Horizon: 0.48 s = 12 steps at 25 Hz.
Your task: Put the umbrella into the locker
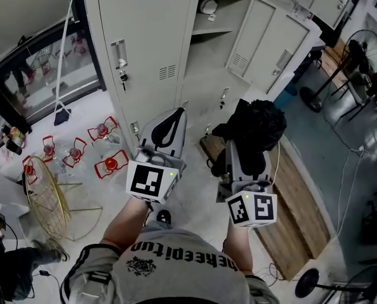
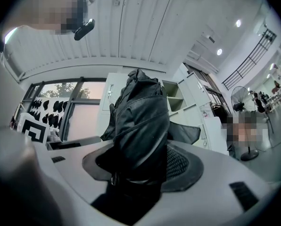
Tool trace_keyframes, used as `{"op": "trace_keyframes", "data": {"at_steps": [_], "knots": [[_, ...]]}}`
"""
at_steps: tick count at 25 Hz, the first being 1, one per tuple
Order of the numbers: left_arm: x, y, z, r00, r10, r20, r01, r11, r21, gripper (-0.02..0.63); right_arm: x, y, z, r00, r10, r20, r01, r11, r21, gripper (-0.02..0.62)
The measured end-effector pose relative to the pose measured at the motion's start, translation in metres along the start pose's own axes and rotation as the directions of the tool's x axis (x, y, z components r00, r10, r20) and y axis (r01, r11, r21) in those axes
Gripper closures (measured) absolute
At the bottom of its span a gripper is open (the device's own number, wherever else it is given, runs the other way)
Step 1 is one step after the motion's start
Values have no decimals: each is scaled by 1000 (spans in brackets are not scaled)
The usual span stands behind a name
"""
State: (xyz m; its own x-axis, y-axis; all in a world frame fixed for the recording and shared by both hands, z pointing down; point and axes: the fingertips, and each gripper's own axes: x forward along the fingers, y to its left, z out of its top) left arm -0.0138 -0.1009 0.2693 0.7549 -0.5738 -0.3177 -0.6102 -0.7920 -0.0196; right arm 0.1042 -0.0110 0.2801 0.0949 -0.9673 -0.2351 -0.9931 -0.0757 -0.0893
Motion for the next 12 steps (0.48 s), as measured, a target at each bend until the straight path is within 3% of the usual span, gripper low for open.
{"op": "trace_keyframes", "data": {"at_steps": [12], "knots": [[64,61,-32,999,-33,-7,33,999,-15,603,83,-11,-24,999,-38,11,38,999,-5,347]]}}
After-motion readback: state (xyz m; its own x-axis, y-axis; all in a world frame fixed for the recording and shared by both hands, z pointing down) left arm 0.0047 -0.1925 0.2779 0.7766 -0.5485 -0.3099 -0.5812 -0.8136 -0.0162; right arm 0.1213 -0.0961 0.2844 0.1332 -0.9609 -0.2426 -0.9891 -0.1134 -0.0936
